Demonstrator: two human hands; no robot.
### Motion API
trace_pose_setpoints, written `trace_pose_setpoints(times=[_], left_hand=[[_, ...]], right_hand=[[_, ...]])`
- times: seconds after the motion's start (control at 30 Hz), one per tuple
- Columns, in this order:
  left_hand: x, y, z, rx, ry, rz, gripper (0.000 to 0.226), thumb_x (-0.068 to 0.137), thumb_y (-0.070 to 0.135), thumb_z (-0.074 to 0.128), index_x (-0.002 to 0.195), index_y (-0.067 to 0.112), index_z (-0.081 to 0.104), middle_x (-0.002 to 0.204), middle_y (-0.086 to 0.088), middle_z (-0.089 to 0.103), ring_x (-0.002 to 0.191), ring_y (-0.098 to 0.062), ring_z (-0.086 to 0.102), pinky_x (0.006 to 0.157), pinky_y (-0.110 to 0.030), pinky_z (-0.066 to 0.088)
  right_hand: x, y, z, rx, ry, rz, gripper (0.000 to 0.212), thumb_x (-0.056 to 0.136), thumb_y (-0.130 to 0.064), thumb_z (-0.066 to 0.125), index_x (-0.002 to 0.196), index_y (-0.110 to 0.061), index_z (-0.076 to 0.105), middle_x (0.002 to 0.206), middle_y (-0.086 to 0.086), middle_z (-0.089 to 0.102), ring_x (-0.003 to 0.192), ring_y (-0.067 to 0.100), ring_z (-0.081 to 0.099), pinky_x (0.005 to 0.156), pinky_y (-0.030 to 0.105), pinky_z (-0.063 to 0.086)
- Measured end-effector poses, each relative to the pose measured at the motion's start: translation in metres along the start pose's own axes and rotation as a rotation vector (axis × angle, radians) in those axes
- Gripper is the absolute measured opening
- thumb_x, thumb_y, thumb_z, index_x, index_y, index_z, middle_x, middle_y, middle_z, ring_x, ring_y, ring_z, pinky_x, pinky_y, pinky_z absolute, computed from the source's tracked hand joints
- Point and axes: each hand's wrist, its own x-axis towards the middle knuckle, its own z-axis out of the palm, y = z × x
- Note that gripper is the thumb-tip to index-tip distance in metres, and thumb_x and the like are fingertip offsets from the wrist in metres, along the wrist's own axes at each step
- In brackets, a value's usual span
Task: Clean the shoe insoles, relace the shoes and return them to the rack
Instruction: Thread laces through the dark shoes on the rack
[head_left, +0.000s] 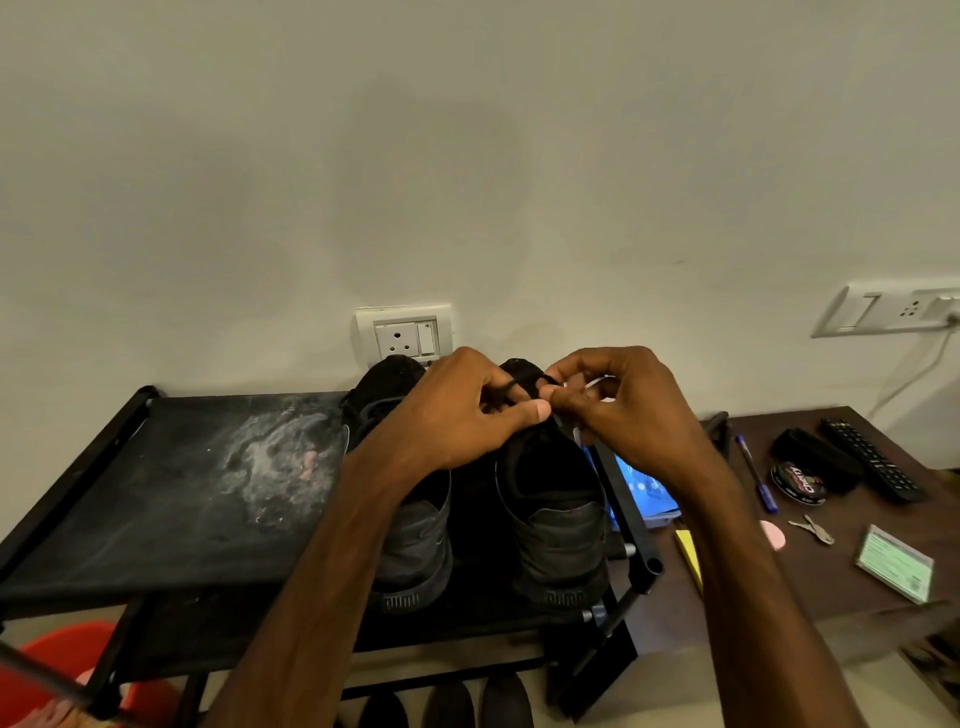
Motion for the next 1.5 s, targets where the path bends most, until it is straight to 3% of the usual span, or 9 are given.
trace_pose_setpoints(times=[0.13, 0.27, 0.43, 0.63, 0.83, 1.0, 1.1, 1.27, 1.5], left_hand=[[-0.003, 0.004, -0.003, -0.166, -0.065, -0.083, 0.067, 0.097, 0.068, 0.041, 0.084, 0.014, 0.079, 0.076, 0.0, 0.076, 0.07, -0.014, 0.071, 0.079, -0.037, 0.058], [0.002, 0.001, 0.0, -0.228, -0.006, -0.135, 0.079, 0.106, 0.059, 0.022, 0.088, 0.008, 0.079, 0.076, -0.008, 0.077, 0.073, -0.019, 0.074, 0.081, -0.035, 0.057], [0.005, -0.003, 0.002, -0.16, 0.019, -0.126, 0.056, 0.108, 0.041, 0.04, 0.088, 0.007, 0.08, 0.072, 0.001, 0.076, 0.066, -0.014, 0.073, 0.069, -0.025, 0.055], [0.001, -0.003, -0.002, 0.088, -0.021, -0.015, 0.006, 0.087, 0.024, 0.08, 0.092, 0.025, 0.082, 0.082, 0.012, 0.076, 0.075, 0.001, 0.069, 0.07, -0.015, 0.05], [-0.001, 0.0, 0.001, 0.478, 0.08, 0.024, 0.012, 0.091, 0.043, 0.069, 0.096, 0.035, 0.076, 0.148, 0.007, 0.036, 0.141, -0.013, 0.019, 0.111, -0.037, 0.02], [0.002, 0.005, 0.003, 0.43, 0.11, 0.061, 0.028, 0.098, 0.044, 0.058, 0.077, 0.029, 0.066, 0.1, 0.011, 0.065, 0.106, -0.01, 0.054, 0.104, -0.039, 0.033], [0.004, 0.006, 0.006, 0.212, 0.111, 0.017, 0.031, 0.101, 0.039, 0.058, 0.072, 0.028, 0.061, 0.065, 0.01, 0.065, 0.065, -0.003, 0.061, 0.077, -0.029, 0.049], [0.003, 0.01, 0.006, 0.052, 0.106, -0.032, 0.029, 0.101, 0.028, 0.061, 0.076, 0.019, 0.072, 0.05, 0.013, 0.053, 0.047, 0.0, 0.05, 0.051, -0.01, 0.034], [0.002, 0.007, 0.001, -0.135, 0.024, -0.119, 0.033, 0.101, 0.026, 0.061, 0.072, 0.018, 0.075, 0.045, 0.008, 0.059, 0.037, -0.003, 0.041, 0.057, -0.022, 0.041]], right_hand=[[-0.006, -0.001, -0.015, 0.324, -0.099, 0.171, 0.019, 0.105, -0.014, 0.056, 0.103, -0.002, 0.07, 0.078, 0.017, 0.072, 0.065, 0.027, 0.066, 0.056, 0.03, 0.058], [-0.009, -0.003, -0.022, 0.485, -0.255, 0.214, 0.029, 0.104, 0.002, 0.044, 0.111, 0.004, 0.072, 0.102, 0.02, 0.076, 0.096, 0.03, 0.074, 0.083, 0.034, 0.063], [-0.015, -0.002, -0.033, 0.616, -0.436, 0.248, 0.037, 0.105, -0.004, 0.038, 0.116, 0.008, 0.071, 0.113, 0.026, 0.073, 0.109, 0.035, 0.072, 0.094, 0.044, 0.06], [-0.013, -0.001, -0.024, 0.3, -0.213, 0.198, 0.026, 0.093, -0.024, 0.073, 0.09, 0.0, 0.079, 0.084, 0.018, 0.077, 0.077, 0.025, 0.073, 0.07, 0.031, 0.062], [-0.01, -0.006, -0.022, 0.149, -0.195, 0.199, 0.016, 0.083, -0.012, 0.084, 0.096, -0.004, 0.077, 0.074, 0.014, 0.076, 0.069, 0.025, 0.074, 0.066, 0.032, 0.063], [-0.008, -0.008, -0.022, -0.175, -0.225, 0.039, 0.006, 0.087, -0.016, 0.081, 0.083, -0.021, 0.083, 0.071, -0.002, 0.076, 0.068, 0.015, 0.072, 0.068, 0.027, 0.061], [-0.007, -0.013, -0.017, -0.224, -0.173, -0.066, 0.007, 0.087, -0.02, 0.08, 0.084, -0.026, 0.082, 0.073, -0.009, 0.075, 0.069, 0.005, 0.069, 0.065, 0.02, 0.055], [-0.004, -0.012, -0.007, -0.244, -0.145, -0.107, 0.01, 0.091, -0.019, 0.075, 0.09, -0.027, 0.081, 0.077, -0.011, 0.075, 0.075, 0.006, 0.068, 0.073, 0.031, 0.057], [0.0, -0.005, -0.001, -0.134, -0.06, -0.077, 0.013, 0.095, -0.013, 0.071, 0.089, -0.023, 0.077, 0.075, -0.009, 0.073, 0.07, 0.01, 0.07, 0.064, 0.027, 0.06]])
